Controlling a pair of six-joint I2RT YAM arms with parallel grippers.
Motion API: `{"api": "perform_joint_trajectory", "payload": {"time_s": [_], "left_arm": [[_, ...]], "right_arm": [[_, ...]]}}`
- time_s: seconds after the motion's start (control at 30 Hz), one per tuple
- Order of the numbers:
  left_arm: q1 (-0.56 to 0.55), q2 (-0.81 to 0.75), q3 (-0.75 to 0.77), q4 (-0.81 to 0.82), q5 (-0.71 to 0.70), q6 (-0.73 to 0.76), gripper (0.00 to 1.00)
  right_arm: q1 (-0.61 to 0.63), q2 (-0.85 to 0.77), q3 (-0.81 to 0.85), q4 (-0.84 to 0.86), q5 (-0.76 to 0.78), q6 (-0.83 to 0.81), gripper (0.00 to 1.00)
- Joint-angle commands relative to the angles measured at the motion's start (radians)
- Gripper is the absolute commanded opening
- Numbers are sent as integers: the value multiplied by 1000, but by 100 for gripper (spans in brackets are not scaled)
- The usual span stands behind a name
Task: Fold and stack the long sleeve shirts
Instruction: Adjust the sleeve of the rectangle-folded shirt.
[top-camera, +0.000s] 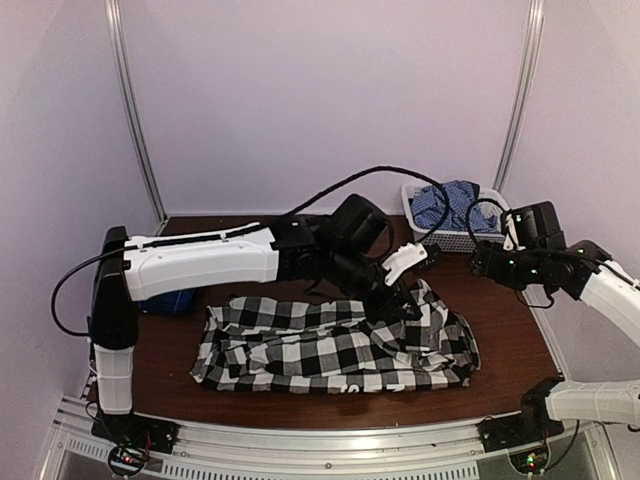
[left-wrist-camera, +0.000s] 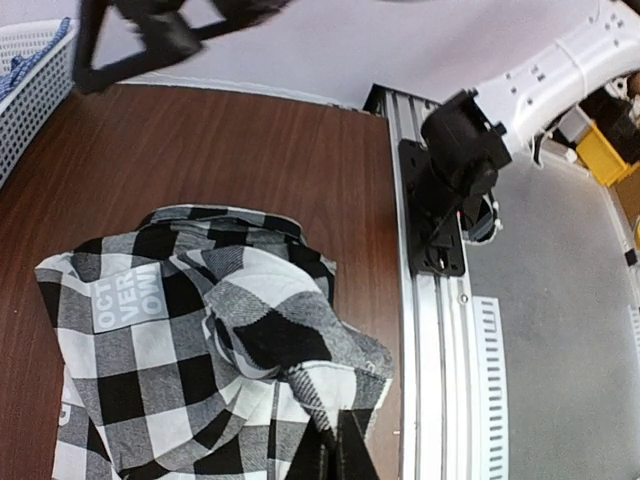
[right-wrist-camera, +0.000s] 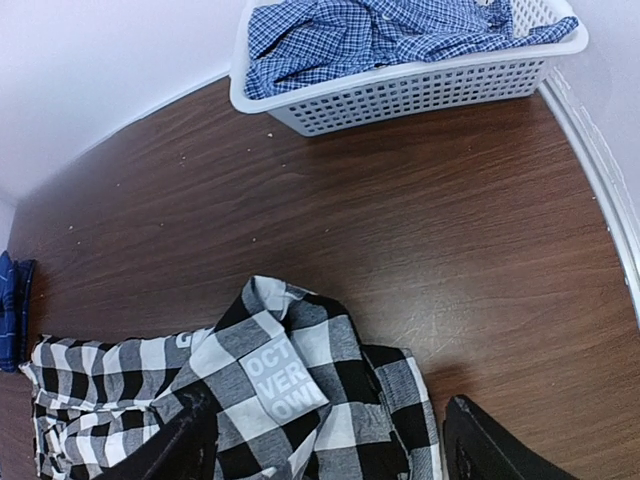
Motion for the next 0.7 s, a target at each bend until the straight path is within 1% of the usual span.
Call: {"api": "perform_joint_trajectory", "payload": {"time_s": [0.0, 0.17, 0.4, 0.47, 0.67], "left_arm": [[-90, -45, 63, -206, -152, 216, 0], [-189, -95, 88, -316, -254, 307, 0], [-281, -194, 109, -389, -375, 382, 0], [-291, -202, 135, -396, -388, 399, 0], [-302, -174, 203, -440, -358, 440, 0]], "right_arm": [[-80, 45, -10, 54, -52, -86, 78], [-110, 120, -15, 118, -110, -114, 77], [-117, 181, -67, 199, -169, -116, 77], [-117, 197, -82, 222, -190, -113, 76], [-117, 217, -108, 258, -228, -114, 75]]}}
